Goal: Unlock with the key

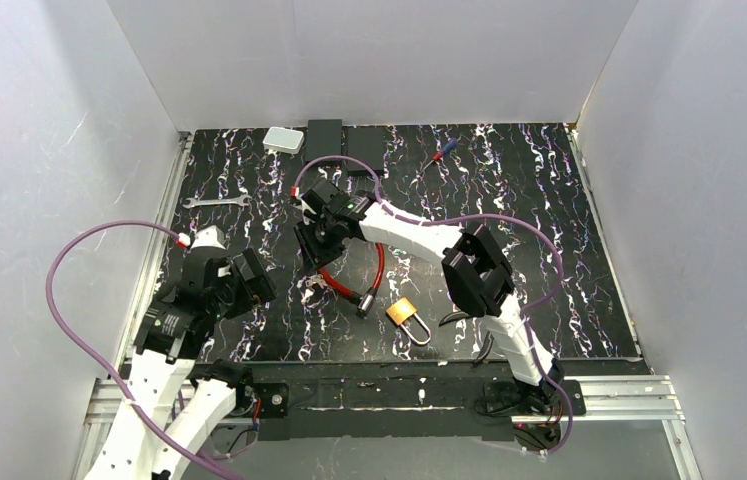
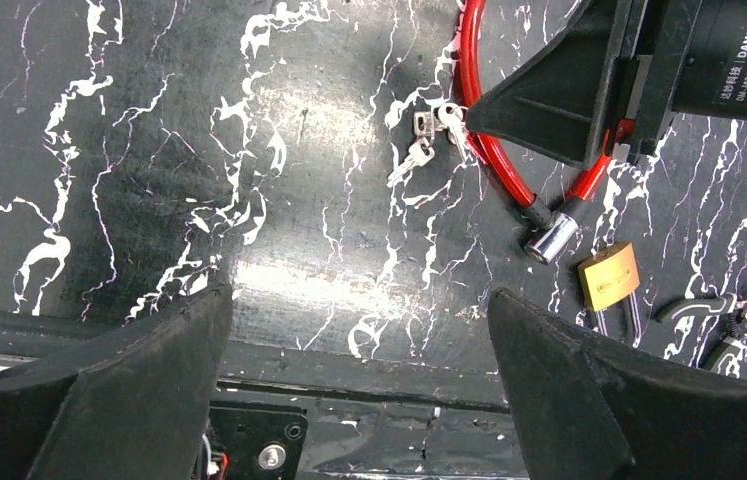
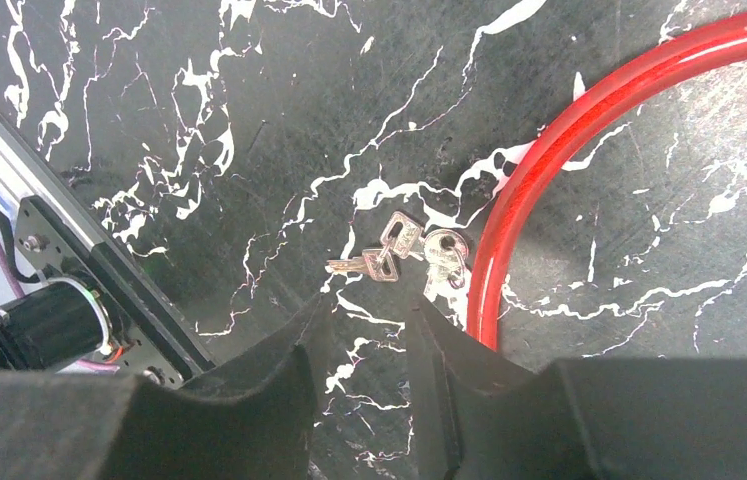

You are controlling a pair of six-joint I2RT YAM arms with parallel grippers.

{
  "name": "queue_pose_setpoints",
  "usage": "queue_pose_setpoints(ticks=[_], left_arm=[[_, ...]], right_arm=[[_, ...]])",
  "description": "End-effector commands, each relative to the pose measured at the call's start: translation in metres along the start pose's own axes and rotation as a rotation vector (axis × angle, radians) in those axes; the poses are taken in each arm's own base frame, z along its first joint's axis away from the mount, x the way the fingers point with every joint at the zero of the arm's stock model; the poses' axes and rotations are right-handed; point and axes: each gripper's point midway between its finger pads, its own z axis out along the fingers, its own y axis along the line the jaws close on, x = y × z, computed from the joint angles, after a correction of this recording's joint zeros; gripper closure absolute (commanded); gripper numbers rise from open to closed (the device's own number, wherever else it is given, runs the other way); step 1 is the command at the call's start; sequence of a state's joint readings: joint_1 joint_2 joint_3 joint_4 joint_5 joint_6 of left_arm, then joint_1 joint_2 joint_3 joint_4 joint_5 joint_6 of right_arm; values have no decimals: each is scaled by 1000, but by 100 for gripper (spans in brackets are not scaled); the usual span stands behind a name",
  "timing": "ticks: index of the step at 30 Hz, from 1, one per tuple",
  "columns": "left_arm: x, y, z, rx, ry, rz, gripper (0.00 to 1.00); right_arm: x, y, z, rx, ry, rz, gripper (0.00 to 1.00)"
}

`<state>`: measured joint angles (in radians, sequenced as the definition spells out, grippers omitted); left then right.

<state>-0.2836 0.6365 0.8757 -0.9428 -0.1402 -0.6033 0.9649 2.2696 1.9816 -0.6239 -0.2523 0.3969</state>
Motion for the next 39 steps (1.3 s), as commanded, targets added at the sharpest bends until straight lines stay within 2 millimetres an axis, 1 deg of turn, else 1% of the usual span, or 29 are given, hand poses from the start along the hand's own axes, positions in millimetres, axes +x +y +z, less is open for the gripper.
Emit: queue_pose_setpoints(ticks=[1, 8, 12, 15, 19, 23, 26, 30, 36, 39], left_arm=[[3, 10, -1, -26, -21, 9, 2], [4, 8, 1, -14, -20, 17, 2], [4, 6, 3, -5, -14, 26, 2], [3, 5, 5, 3, -18, 38, 2], [3, 3, 10, 20, -25, 63, 2], [1, 5, 13, 7, -34, 77, 2], [0, 7, 14, -5, -38, 80, 2], [0, 6, 14, -4, -36, 81, 2], [-1, 7, 14, -6, -44, 76, 2], [0, 7, 14, -6, -43, 78, 2]], right_arm=[[-6, 6, -8, -23, -19, 4, 59], [4, 2, -4, -21, 11, 14, 57], [10, -2, 3, 2, 31, 29, 57], [16, -1, 12, 12, 50, 50, 57], [17, -2, 26, 10, 67, 97, 56], [13, 2, 33, 2, 71, 112, 56], [18, -2, 37, 19, 96, 121, 56], [19, 0, 37, 27, 106, 116, 56], [11, 1, 23, 70, 78, 93, 56], [11, -1, 21, 91, 77, 86, 56]])
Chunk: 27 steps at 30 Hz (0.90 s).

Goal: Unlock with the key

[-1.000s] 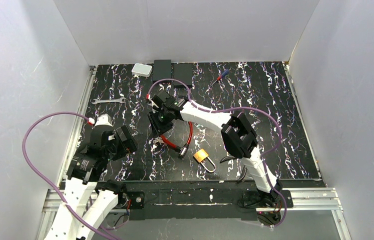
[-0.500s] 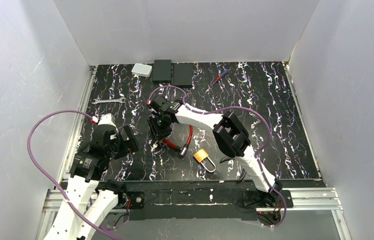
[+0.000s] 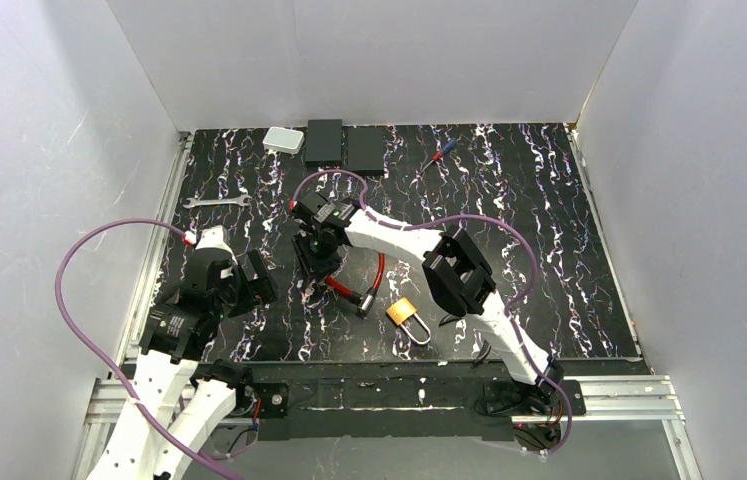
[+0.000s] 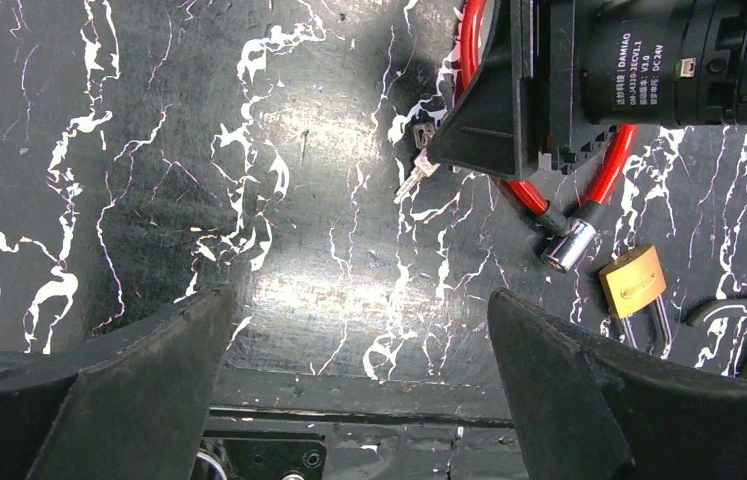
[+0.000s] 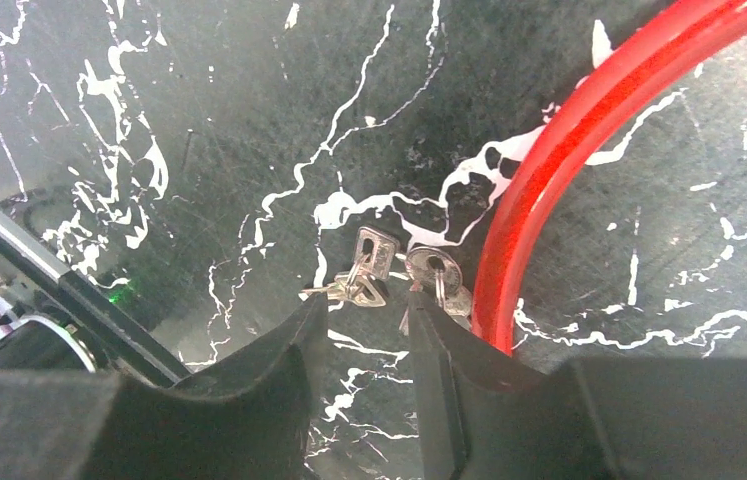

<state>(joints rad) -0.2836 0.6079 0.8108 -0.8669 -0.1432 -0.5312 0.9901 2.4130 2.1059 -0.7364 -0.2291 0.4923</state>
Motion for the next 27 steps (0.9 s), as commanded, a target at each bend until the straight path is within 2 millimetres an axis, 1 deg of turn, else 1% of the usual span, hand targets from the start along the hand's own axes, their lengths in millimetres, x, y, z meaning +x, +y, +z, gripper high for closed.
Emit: queue_pose_setpoints(ticks=[1, 6, 12, 15, 18, 20, 24, 27], left_arm=[[0, 5, 3, -24, -6, 13, 2], [0, 4, 4, -21, -2, 14, 2], [-1, 5, 4, -27, -8, 14, 2], [-2, 7, 3, -31, -18, 11, 2], [-2, 7, 3, -35, -22, 8, 2], [-2, 7, 3, -36, -19, 7, 2], [-1, 7, 4, -37, -14, 9, 3], [-1, 7, 4, -39, -15, 8, 3]], right_arm=[[-11, 6, -17, 34, -41, -28, 56], [-10, -4, -21, 89, -41, -48, 57], [4, -10, -13, 104, 12, -43, 60], [6, -7, -11, 102, 21, -52, 60], [8, -10, -8, 113, 30, -45, 59], [9, -7, -6, 94, 34, -41, 58], [4, 3, -5, 51, 18, -40, 57], [-2, 3, -5, 97, -9, -50, 57]])
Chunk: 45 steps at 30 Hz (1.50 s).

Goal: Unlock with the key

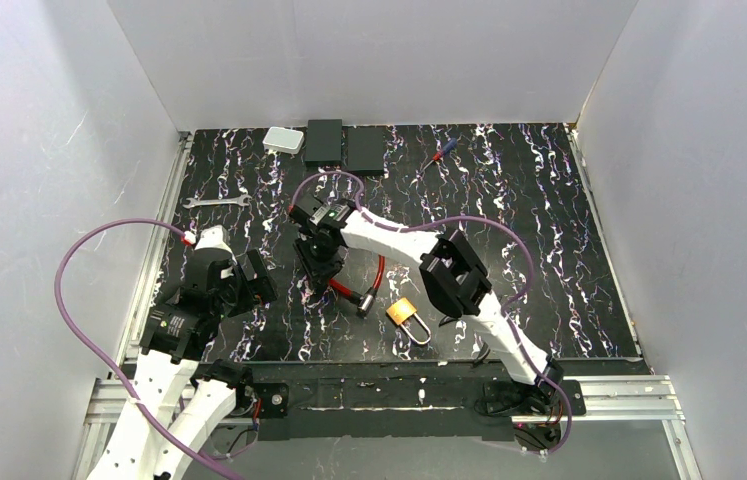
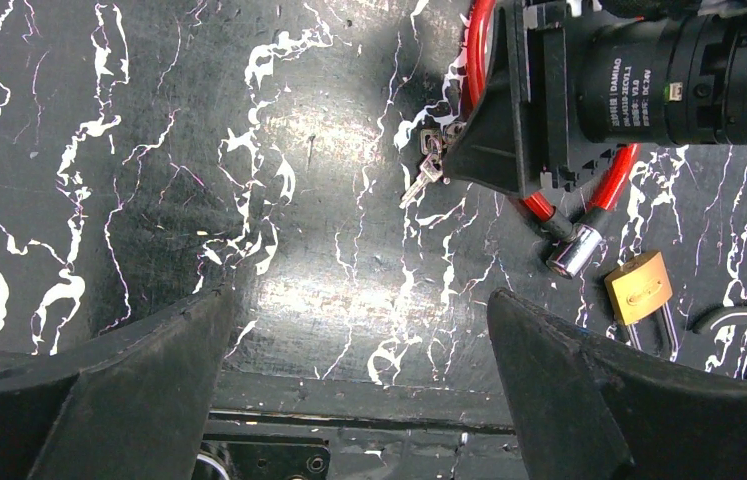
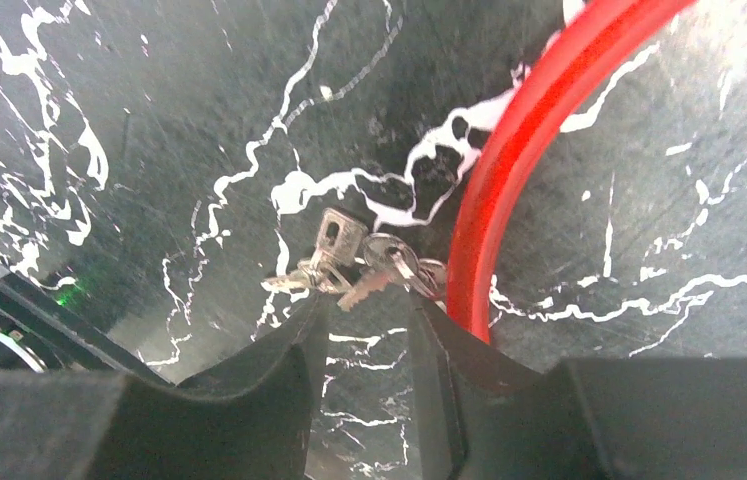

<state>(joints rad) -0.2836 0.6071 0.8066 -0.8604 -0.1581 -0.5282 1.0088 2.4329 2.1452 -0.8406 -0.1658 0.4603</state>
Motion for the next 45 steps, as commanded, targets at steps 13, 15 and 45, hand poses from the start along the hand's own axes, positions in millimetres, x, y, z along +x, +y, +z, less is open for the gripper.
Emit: queue_pose_setpoints(ticks=[13, 15, 45], left_arm=[[2, 3, 2, -15, 2, 10, 4], [2, 3, 2, -13, 5, 12, 4], [2, 3, 0, -15, -3, 23, 9]], right_arm=[[12, -34, 9, 321, -30, -100, 71], [15, -29, 10, 296, -25, -99, 68], [-24, -89, -42, 268, -122, -197, 38]])
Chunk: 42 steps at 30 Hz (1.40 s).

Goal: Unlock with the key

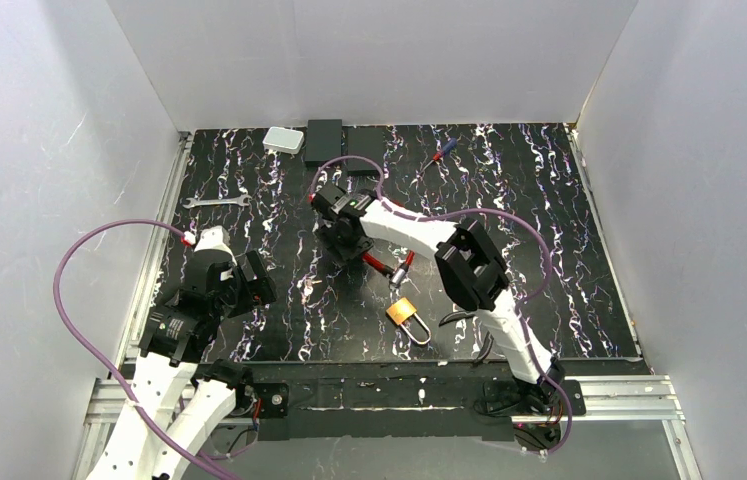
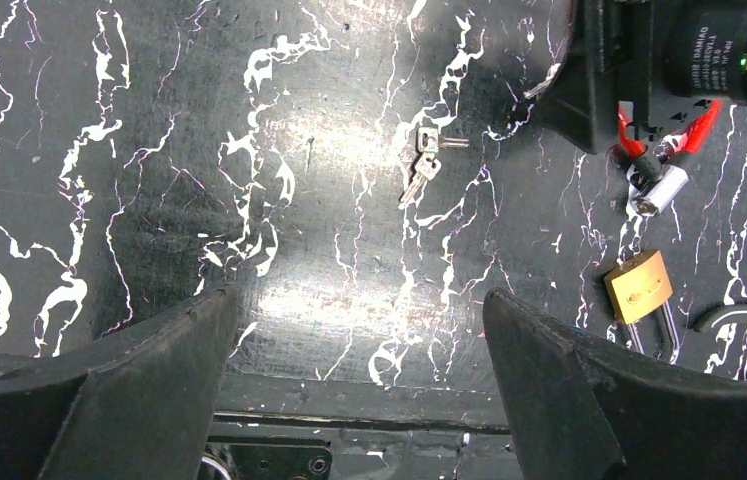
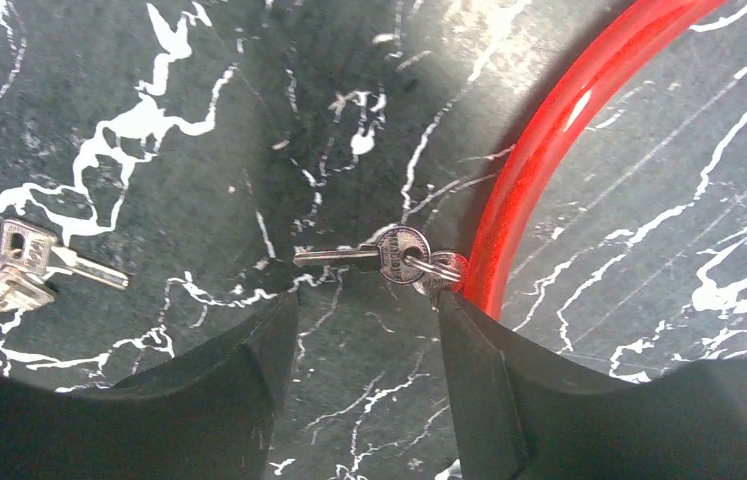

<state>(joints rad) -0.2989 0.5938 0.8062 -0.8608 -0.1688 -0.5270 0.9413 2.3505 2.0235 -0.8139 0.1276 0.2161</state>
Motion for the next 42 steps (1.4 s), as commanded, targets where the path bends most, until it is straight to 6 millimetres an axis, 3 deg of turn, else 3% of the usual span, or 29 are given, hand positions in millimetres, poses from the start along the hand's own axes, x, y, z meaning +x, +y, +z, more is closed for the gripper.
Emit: queue_pose_setpoints(ticks=[1, 6, 10, 15, 19, 24, 27, 34, 36, 39, 42], left_arm=[[3, 4, 2, -21, 10, 12, 9], [4, 2, 4, -15, 19, 12, 10], [4, 2, 3, -13, 18, 15, 12], [4, 3, 3, -16, 11, 10, 12], [4, 2, 2, -12, 13, 12, 12], [5, 1, 3, -5, 17, 14, 12], [5, 0, 3, 1, 19, 17, 12], [5, -2, 3, 10, 23, 23, 12], [5, -2, 3, 11, 23, 24, 12], [5, -2, 3, 12, 22, 25, 12], [5, -2, 3, 11, 21, 25, 12]], right_arm=[[-4, -7, -16, -42, -32, 2, 38], [-19, -3, -21, -94, -60, 75, 39], [-33, 6, -25, -108, -100, 267, 39], [-29, -10, -22, 10, -106, 517, 40], [-26, -19, -13, 85, -85, 610, 40], [-28, -32, 0, 176, -83, 624, 42], [-27, -35, 9, 196, -77, 616, 50], [3, -37, 20, 234, 21, 597, 58], [5, -35, 21, 220, 31, 595, 65], [9, -30, 23, 194, 51, 577, 84], [12, -29, 21, 192, 65, 553, 82]])
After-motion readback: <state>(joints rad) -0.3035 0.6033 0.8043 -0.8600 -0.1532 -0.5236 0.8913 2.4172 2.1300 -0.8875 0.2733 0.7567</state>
